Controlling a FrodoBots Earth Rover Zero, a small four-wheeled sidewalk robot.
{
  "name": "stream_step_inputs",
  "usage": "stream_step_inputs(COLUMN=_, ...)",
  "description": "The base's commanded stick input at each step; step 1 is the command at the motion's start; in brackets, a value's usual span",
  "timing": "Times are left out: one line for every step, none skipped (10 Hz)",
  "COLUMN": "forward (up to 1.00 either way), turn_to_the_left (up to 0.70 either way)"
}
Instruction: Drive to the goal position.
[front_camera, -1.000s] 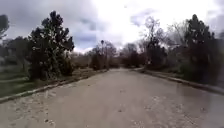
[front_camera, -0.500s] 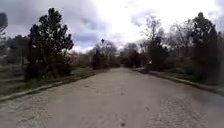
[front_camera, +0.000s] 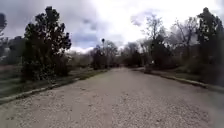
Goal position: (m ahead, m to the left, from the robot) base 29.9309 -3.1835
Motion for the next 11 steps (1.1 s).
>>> stream_step_inputs(forward=0.70, turn_to_the_left=0.00)
stream_step_inputs(forward=0.70, turn_to_the_left=0.00)
stream_step_inputs(forward=0.70, turn_to_the_left=0.00)
stream_step_inputs(forward=0.70, turn_to_the_left=0.00)
stream_step_inputs(forward=0.70, turn_to_the_left=0.00)
stream_step_inputs(forward=0.70, turn_to_the_left=0.00)
stream_step_inputs(forward=0.70, turn_to_the_left=0.00)
stream_step_inputs(forward=0.70, turn_to_the_left=0.00)
stream_step_inputs(forward=0.70, turn_to_the_left=0.00)
stream_step_inputs(forward=0.70, turn_to_the_left=0.00)
stream_step_inputs(forward=0.70, turn_to_the_left=0.00)
